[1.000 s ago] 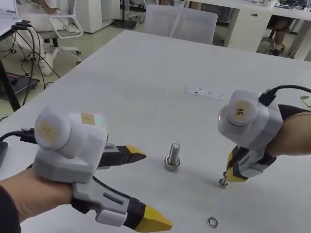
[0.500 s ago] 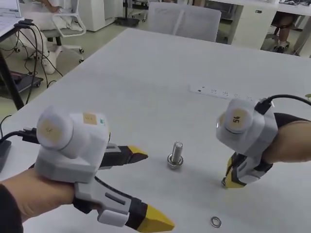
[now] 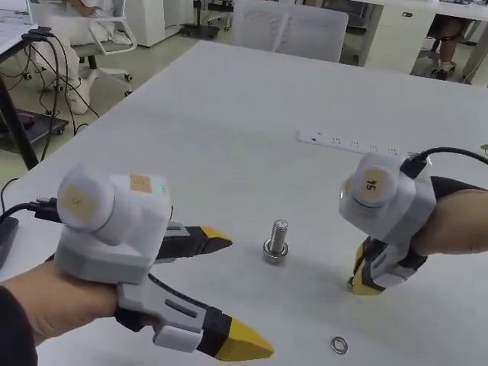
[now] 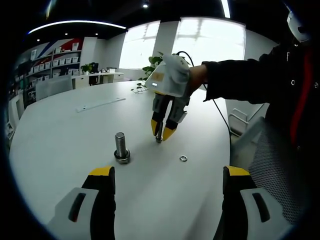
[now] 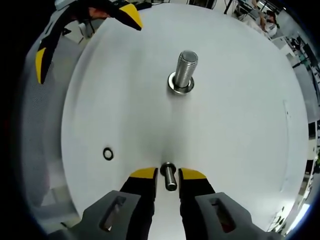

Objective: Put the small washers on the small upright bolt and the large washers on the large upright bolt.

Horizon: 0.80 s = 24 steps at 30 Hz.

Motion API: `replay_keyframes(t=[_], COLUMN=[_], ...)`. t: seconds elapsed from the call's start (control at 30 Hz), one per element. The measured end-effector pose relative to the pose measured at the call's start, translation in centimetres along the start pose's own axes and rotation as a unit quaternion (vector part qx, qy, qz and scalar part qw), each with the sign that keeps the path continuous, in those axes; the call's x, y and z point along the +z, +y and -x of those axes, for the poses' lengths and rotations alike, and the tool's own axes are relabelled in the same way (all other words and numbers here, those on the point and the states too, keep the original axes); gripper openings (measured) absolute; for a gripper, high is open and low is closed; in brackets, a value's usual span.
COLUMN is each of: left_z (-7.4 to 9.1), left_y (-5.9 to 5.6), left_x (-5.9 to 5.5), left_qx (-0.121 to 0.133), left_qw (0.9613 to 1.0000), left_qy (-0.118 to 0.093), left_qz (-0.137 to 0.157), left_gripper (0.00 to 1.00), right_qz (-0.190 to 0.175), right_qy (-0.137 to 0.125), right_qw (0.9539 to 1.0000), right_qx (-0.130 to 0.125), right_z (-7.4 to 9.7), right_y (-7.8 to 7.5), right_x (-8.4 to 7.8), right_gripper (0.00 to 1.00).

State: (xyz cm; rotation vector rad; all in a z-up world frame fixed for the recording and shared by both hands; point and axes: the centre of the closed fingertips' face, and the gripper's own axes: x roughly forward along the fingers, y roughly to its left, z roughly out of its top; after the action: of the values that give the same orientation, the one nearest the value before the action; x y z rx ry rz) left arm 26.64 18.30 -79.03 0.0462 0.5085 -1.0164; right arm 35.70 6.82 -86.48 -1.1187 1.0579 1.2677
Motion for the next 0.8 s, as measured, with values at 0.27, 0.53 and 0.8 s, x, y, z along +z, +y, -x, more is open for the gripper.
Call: replay_keyframes(t=[0.27,0.53,0.8], left_z=[0.0,0.0,0.0], left_y=[-0.1,-0.1,-0.1], left_x=[0.1,0.0,0.1], left_qx=[-0.001,-0.003,-0.003], left_qw=[1.0,1.0,1.0], left_qy=[0.0,0.001,0.001], left_qz=[-0.001,-0.002,-0.004], left_gripper=[0.89,0.89,0.89], right_qz=[-0.01,-0.023,-0.04], right_qy=[-0.005,-0.009,-0.006], right_qw=[0.9999,0.9996,0.999], right_qx=[-0.008,-0.014,-0.018], right_z=[0.6,1.0,1.5], right_y=[-0.4,-0.5,-0.6], right_x=[-0.4,-1.4,-3.0], right_gripper=[0.23,0.29,0.3])
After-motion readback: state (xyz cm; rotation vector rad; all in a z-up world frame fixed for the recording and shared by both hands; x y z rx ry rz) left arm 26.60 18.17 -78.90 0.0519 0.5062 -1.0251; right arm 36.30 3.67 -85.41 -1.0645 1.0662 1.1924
